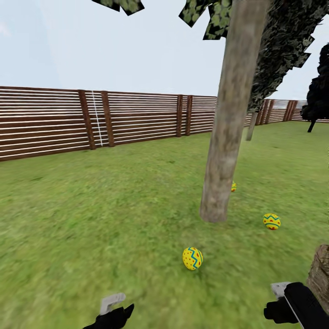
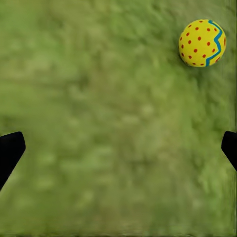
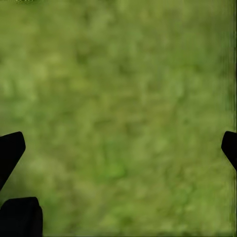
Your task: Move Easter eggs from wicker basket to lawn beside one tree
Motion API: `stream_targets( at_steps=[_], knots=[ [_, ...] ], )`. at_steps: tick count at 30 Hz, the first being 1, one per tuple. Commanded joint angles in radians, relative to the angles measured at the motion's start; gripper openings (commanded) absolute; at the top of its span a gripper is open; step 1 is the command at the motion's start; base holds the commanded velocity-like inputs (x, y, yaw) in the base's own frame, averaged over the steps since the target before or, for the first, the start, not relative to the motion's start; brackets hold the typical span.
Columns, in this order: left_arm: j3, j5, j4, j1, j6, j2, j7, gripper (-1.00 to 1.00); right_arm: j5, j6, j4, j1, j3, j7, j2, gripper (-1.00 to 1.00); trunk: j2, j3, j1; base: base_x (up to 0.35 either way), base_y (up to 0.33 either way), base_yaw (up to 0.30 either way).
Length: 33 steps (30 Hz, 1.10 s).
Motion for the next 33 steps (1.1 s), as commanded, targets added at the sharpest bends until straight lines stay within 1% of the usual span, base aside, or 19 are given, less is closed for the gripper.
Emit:
stream_targets(
  at_steps=[1,29,33],
  knots=[
    [0.005,0.009,0.003,0.000,0.014,-0.001,-0.005,1.00,0.011,0.002,0.000,0.000,-0.001,0.010,0.000,1.00,0.007,0.002,-0.004,0.000,-0.280,0.000],
    [0.007,0.009,0.018,0.000,0.021,-0.001,-0.006,1.00,0.014,0.003,0.000,0.000,-0.001,0.010,-0.001,1.00,0.203,0.090,-0.111,0.000,-0.283,0.000],
    [0.007,0.009,0.018,0.000,0.021,0.000,-0.005,1.00,0.014,0.003,-0.001,0.000,-0.001,0.010,-0.001,1.00,0.231,0.102,-0.127,0.000,-0.146,0.023]
  ],
)
